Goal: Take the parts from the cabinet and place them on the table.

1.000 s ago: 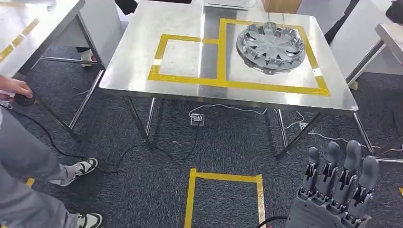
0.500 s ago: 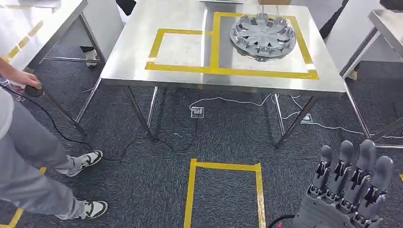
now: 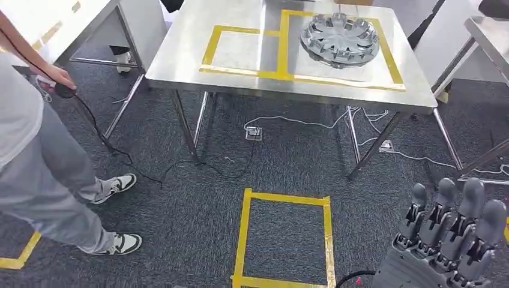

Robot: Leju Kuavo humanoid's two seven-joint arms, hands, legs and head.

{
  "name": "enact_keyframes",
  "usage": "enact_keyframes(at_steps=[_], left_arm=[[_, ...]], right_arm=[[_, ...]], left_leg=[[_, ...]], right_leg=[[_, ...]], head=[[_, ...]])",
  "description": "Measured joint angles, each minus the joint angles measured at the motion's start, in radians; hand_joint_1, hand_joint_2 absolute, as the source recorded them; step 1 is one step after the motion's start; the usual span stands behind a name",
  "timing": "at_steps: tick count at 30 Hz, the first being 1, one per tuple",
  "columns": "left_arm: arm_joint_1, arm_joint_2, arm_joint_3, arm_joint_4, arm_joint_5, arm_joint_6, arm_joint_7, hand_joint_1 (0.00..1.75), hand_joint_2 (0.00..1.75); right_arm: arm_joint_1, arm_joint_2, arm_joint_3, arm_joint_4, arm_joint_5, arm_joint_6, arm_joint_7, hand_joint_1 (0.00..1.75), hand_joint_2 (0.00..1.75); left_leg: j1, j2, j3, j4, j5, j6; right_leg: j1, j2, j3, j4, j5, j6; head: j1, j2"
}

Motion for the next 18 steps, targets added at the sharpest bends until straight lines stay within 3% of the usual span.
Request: enact_keyframes(at_steps=[1, 2, 3, 4, 5, 6, 7, 8, 9, 10, 11, 13, 14, 15, 16, 17, 18], left_arm=[[0.001, 0.002, 0.000, 0.000, 0.000, -0.001, 0.000, 0.00, 0.00], [0.001, 0.002, -0.001, 0.000, 0.000, -0.002, 0.000, 0.00, 0.00], [0.001, 0.002, -0.001, 0.000, 0.000, -0.003, 0.002, 0.00, 0.00], [0.001, 0.001, -0.003, 0.000, 0.000, -0.003, 0.004, 0.00, 0.00], [0.000, 0.000, -0.003, 0.000, 0.000, -0.004, 0.008, 0.00, 0.00], [0.000, -0.001, -0.006, 0.000, -0.001, -0.005, 0.016, 0.00, 0.00], [0.000, -0.001, -0.011, 0.000, -0.003, -0.006, 0.022, 0.00, 0.00], [0.000, -0.001, -0.011, 0.000, -0.003, -0.006, 0.023, 0.00, 0.00], [0.000, -0.002, -0.019, 0.000, -0.006, -0.006, 0.031, 0.00, 0.00], [0.000, -0.002, -0.019, 0.000, -0.006, -0.006, 0.031, 0.00, 0.00], [0.000, -0.002, -0.020, 0.000, -0.006, -0.006, 0.032, 0.00, 0.00], [0.000, -0.002, -0.025, 0.000, -0.006, -0.006, 0.031, 0.00, 0.00], [0.000, -0.002, -0.025, 0.000, -0.006, -0.006, 0.031, 0.00, 0.00], [0.000, -0.001, -0.026, 0.000, -0.006, -0.006, 0.031, 0.00, 0.00], [0.000, -0.001, -0.026, 0.000, -0.006, -0.006, 0.031, 0.00, 0.00], [0.000, -0.001, -0.027, 0.000, -0.006, -0.006, 0.031, 0.00, 0.00], [0.000, -0.001, -0.027, 0.000, -0.006, -0.006, 0.031, 0.00, 0.00]], right_arm=[[0.004, 0.002, -0.001, 0.000, 0.018, 0.000, 0.006, 0.00, 1.75], [0.007, 0.003, -0.001, 0.000, 0.030, 0.000, 0.009, 0.00, 1.75], [0.013, 0.008, -0.002, 0.000, 0.058, 0.000, 0.016, 0.00, 1.75], [0.019, 0.015, -0.006, 0.000, 0.083, 0.000, 0.019, 0.00, 1.75], [0.025, 0.022, -0.014, 0.000, 0.109, 0.000, 0.024, 0.00, 1.75], [0.033, 0.030, -0.023, 0.000, 0.130, 0.000, 0.026, 0.00, 1.75], [0.037, 0.039, -0.029, 0.000, 0.148, 0.000, 0.026, 0.00, 1.75], [0.041, 0.042, -0.031, 0.000, 0.151, 0.000, 0.026, 0.00, 1.75], [0.057, 0.062, -0.048, 0.000, 0.156, 0.000, 0.023, 0.00, 0.00], [0.061, 0.063, -0.051, 0.000, 0.154, 0.000, 0.022, 0.00, 0.00], [0.077, 0.083, -0.073, 0.000, 0.129, 0.000, 0.010, 0.00, 0.00], [0.082, 0.102, -0.093, 0.002, 0.101, 0.000, -0.005, 0.00, 0.00], [0.090, 0.111, -0.102, 0.003, 0.093, 0.000, -0.009, 0.00, 0.00], [0.098, 0.118, -0.111, 0.005, 0.092, 0.000, -0.011, 0.00, 0.00], [0.103, 0.123, -0.118, 0.006, 0.091, 0.000, -0.011, 0.00, 0.00], [0.105, 0.132, -0.129, 0.007, 0.087, 0.000, -0.011, 0.00, 0.00], [0.105, 0.136, -0.134, 0.006, 0.086, 0.000, -0.011, 0.00, 0.00]], left_leg=[[0.000, 0.000, -0.026, 0.001, 0.017, -0.001], [0.000, 0.000, -0.036, 0.001, 0.024, -0.002], [-0.001, 0.001, -0.054, 0.001, 0.037, -0.005], [-0.002, 0.001, -0.061, 0.001, 0.045, -0.007], [-0.002, 0.001, -0.063, 0.001, 0.052, -0.009], [-0.002, 0.002, -0.063, 0.001, 0.058, -0.014], [-0.004, 0.003, -0.064, 0.002, 0.062, -0.020], [-0.003, 0.005, -0.067, 0.002, 0.068, -0.026], [-0.001, 0.007, -0.072, 0.001, 0.076, -0.035], [-0.001, 0.008, -0.072, 0.001, 0.078, -0.036], [0.000, 0.011, -0.080, 0.016, 0.062, -0.044], [0.000, 0.002, -0.119, 0.117, -0.034, -0.049], [0.000, 0.001, -0.148, 0.201, -0.084, -0.052], [0.000, 0.000, -0.168, 0.263, -0.107, -0.054], [0.000, 0.000, -0.174, 0.291, -0.107, -0.054], [0.000, 0.000, -0.161, 0.285, -0.088, -0.052], [0.000, -0.003, -0.130, 0.240, -0.056, -0.050]], right_leg=[[-0.001, 0.000, 0.004, 0.056, 0.004, 0.001], [-0.001, 0.000, 0.017, 0.051, 0.030, 0.000], [-0.001, 0.001, 0.063, 0.000, 0.101, -0.006], [0.000, 0.001, 0.116, -0.074, 0.133, -0.013], [0.003, 0.000, 0.179, -0.170, 0.139, -0.024], [0.006, -0.002, 0.242, -0.270, 0.098, -0.035], [0.009, -0.001, 0.270, -0.322, 0.089, -0.039], [0.011, -0.001, 0.269, -0.322, 0.086, -0.041], [0.013, -0.001, 0.264, -0.325, 0.086, -0.045], [0.013, -0.001, 0.263, -0.328, 0.086, -0.045], [0.005, -0.001, 0.259, -0.345, 0.109, -0.054], [0.007, 0.008, 0.242, -0.342, 0.122, -0.065], [0.009, 0.012, 0.231, -0.339, 0.128, -0.065], [0.012, 0.017, 0.222, -0.336, 0.132, -0.067], [0.013, 0.022, 0.216, -0.332, 0.136, -0.067], [0.015, 0.032, 0.203, -0.323, 0.139, -0.066], [0.015, 0.041, 0.195, -0.315, 0.140, -0.065]], head=[[0.002, 0.000], [0.002, 0.000], [0.004, 0.000], [0.004, 0.000], [0.005, 0.000], [0.005, 0.000], [0.005, 0.000], [0.005, 0.000], [0.007, 0.000], [0.008, 0.000], [0.009, 0.000], [0.002, 0.000], [0.002, 0.000], [0.002, 0.000], [0.002, 0.000], [0.001, 0.000], [0.001, 0.000]])
